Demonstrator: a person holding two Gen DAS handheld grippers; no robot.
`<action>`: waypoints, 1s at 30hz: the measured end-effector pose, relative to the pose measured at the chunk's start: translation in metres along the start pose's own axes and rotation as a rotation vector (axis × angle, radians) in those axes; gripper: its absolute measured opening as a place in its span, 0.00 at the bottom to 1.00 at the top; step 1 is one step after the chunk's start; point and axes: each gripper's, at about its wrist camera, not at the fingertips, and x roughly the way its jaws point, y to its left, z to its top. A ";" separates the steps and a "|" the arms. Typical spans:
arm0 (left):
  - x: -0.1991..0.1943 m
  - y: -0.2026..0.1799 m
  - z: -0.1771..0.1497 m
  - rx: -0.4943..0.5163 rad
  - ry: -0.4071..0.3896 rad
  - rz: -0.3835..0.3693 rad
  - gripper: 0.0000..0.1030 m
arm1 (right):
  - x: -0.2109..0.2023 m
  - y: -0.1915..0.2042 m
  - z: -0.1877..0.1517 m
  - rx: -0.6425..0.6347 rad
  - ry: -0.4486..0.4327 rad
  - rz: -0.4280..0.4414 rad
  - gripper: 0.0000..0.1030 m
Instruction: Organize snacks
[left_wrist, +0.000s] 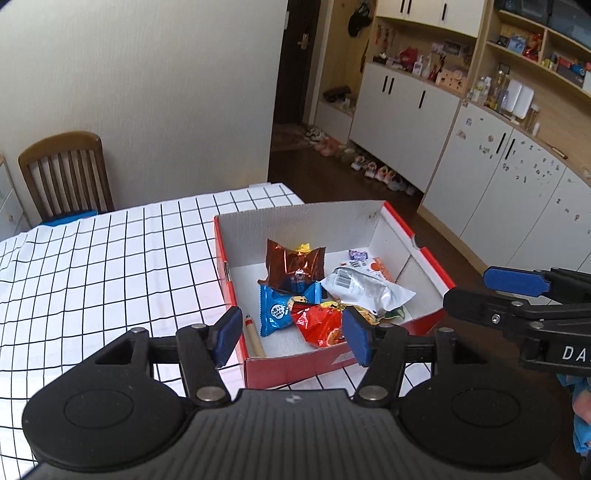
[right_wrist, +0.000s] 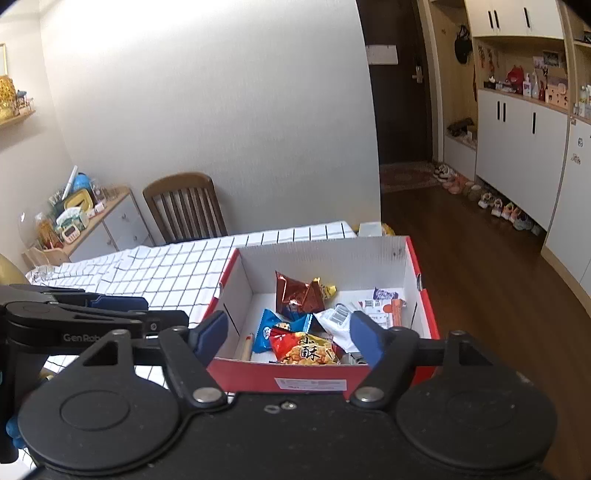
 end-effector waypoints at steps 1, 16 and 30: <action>-0.004 0.000 -0.001 0.003 -0.009 -0.003 0.67 | -0.003 0.001 -0.001 -0.003 -0.010 -0.002 0.76; -0.045 -0.004 -0.020 0.009 -0.072 -0.006 0.85 | -0.044 0.018 -0.017 -0.059 -0.109 -0.022 1.00; -0.065 -0.011 -0.031 -0.011 -0.127 -0.023 0.97 | -0.059 0.011 -0.030 -0.054 -0.155 -0.057 1.00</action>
